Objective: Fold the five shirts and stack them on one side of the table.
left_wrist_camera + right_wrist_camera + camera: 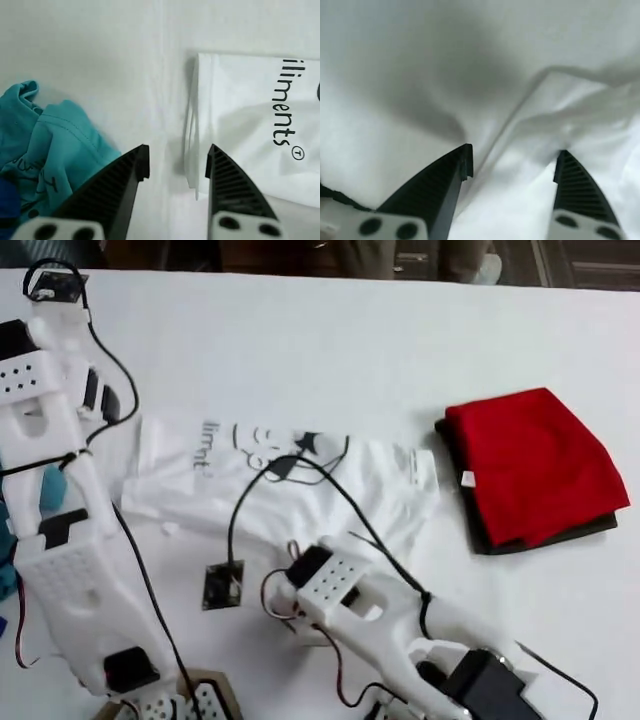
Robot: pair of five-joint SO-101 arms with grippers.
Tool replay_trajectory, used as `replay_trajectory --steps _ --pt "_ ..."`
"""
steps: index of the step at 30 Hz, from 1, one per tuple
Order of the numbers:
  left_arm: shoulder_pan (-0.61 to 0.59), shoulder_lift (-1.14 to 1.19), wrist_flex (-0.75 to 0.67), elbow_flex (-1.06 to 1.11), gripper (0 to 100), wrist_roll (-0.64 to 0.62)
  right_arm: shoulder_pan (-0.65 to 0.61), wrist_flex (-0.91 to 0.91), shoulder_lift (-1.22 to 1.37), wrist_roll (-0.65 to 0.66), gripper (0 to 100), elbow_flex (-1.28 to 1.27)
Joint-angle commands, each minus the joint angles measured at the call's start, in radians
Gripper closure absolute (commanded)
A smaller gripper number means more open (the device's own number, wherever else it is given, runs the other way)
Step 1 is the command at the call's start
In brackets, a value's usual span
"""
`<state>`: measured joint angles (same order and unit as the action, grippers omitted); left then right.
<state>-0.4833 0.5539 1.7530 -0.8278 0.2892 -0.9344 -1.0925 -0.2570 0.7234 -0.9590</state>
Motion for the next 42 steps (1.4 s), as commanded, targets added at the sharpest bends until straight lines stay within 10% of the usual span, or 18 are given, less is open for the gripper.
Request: replay_trajectory --steps 1,18,28,42 --pt "-0.012 -0.075 -0.009 -0.01 79 0.011 -0.002 0.048 -0.03 -0.009 73.7 -0.032" --pt "-0.021 -0.081 -0.005 -0.012 79 0.011 0.116 0.058 0.101 0.041 90.7 0.009" --pt "-0.049 -0.078 -0.008 -0.012 79 0.031 0.116 -0.039 0.097 0.025 71.7 0.08" --pt "-0.049 -0.077 -0.011 -0.012 79 0.031 0.047 -0.018 0.188 0.023 71.3 0.055"
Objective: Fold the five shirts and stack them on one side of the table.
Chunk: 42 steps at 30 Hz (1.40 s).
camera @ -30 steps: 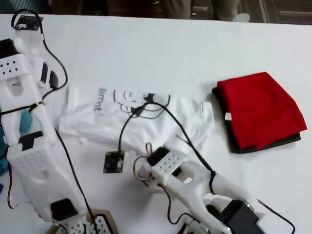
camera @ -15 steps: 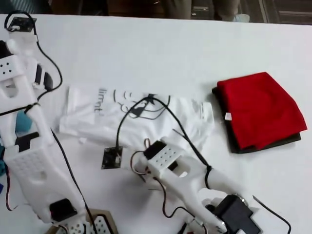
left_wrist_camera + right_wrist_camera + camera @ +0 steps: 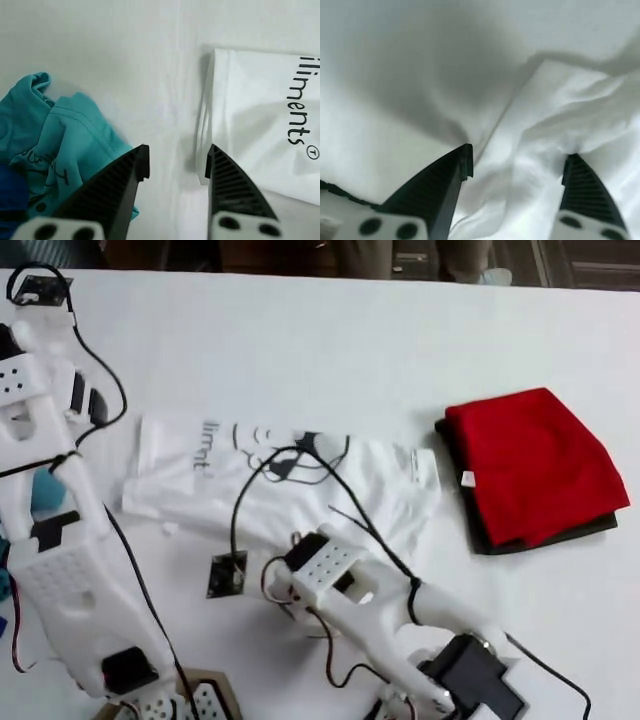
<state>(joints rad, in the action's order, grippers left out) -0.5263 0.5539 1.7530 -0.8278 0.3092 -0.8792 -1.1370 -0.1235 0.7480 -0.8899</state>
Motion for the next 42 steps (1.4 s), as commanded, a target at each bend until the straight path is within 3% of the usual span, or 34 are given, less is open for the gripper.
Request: replay_trajectory --steps 1,5,11,18,23,35,42 --pt "-0.006 -0.077 -0.011 -0.012 79 0.011 -0.008 0.028 0.07 -0.002 71.3 -0.008" --pt "-0.008 -0.08 -0.011 -0.012 79 0.011 -0.008 0.016 0.119 -0.002 74.7 0.044" --pt "-0.008 -0.081 -0.011 -0.012 79 0.011 -0.008 0.018 0.125 0.0 90.0 0.051" --pt "-0.008 -0.081 -0.011 -0.012 79 0.012 -0.008 0.019 0.125 0.002 94.7 0.057" --pt "-0.02 -0.081 -0.011 -0.012 79 0.014 0.094 0.005 0.124 0.012 97.6 0.127" --pt "-0.034 -0.072 -0.011 -0.002 79 0.06 0.252 -0.384 0.124 0.285 97.6 0.589" --pt "-0.034 -0.072 -0.011 -0.002 79 0.06 0.367 -0.332 0.163 0.422 97.6 0.75"
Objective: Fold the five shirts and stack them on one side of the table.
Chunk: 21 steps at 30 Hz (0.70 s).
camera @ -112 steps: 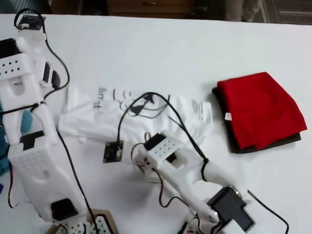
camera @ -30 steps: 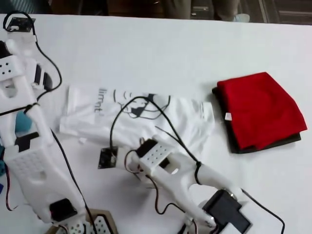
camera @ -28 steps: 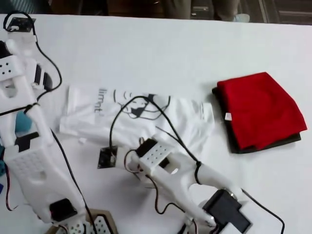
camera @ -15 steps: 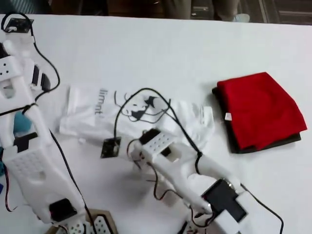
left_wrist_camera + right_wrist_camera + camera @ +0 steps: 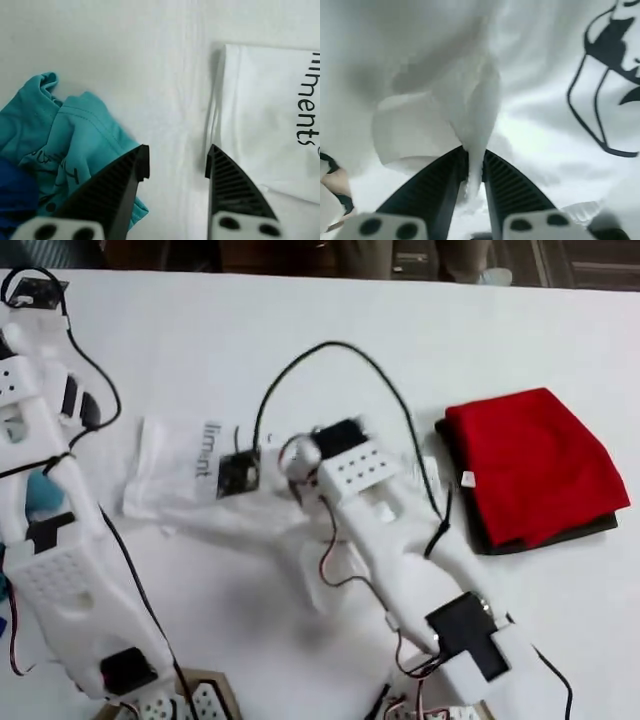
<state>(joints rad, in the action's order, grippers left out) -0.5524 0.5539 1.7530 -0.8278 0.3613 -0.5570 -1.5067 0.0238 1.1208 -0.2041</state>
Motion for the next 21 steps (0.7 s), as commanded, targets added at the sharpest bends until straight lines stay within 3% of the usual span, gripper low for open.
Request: replay_trajectory --steps 1,10,21 --pt "-0.008 -0.072 -0.011 -0.002 79 0.008 0.064 0.061 0.033 0.064 97.6 0.072" --pt "-0.006 -0.071 -0.011 -0.001 79 0.008 0.186 0.113 0.274 0.133 97.5 0.308" --pt "-0.003 -0.071 -0.009 -0.001 79 0.006 0.197 0.102 0.544 0.124 97.1 0.476"
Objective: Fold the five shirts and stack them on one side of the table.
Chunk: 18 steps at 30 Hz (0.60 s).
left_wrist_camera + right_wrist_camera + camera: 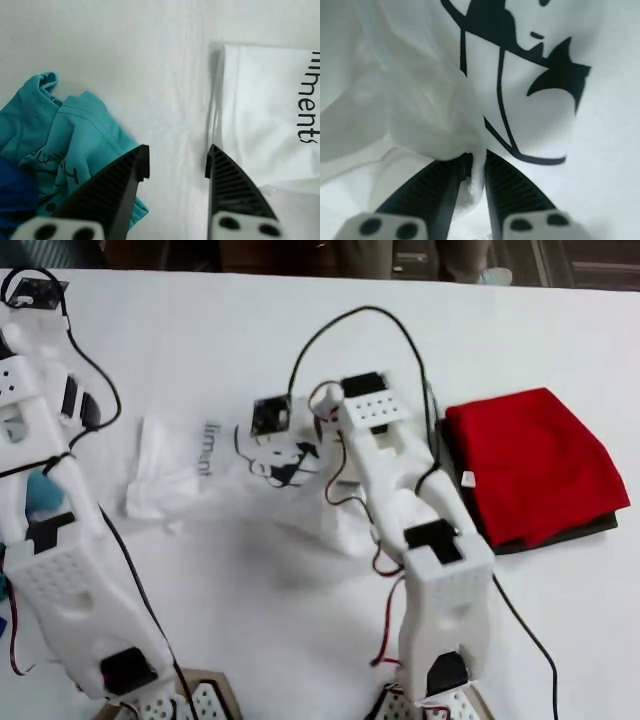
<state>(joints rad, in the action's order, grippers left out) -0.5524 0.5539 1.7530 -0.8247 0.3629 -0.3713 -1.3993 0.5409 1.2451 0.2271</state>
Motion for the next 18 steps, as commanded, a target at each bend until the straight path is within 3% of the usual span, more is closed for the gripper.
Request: replay_trajectory --steps 1,8,18 --pt "-0.002 -0.069 -0.009 -0.004 79 0.005 0.015 -0.012 0.031 0.0 96.8 0.051" --pt "0.006 -0.063 -0.008 -0.004 79 0.005 0.038 -0.12 0.031 -0.081 70.6 0.195" --pt "0.014 -0.002 -0.003 -0.013 79 0.002 0.093 -0.234 0.031 -0.08 71.2 0.436"
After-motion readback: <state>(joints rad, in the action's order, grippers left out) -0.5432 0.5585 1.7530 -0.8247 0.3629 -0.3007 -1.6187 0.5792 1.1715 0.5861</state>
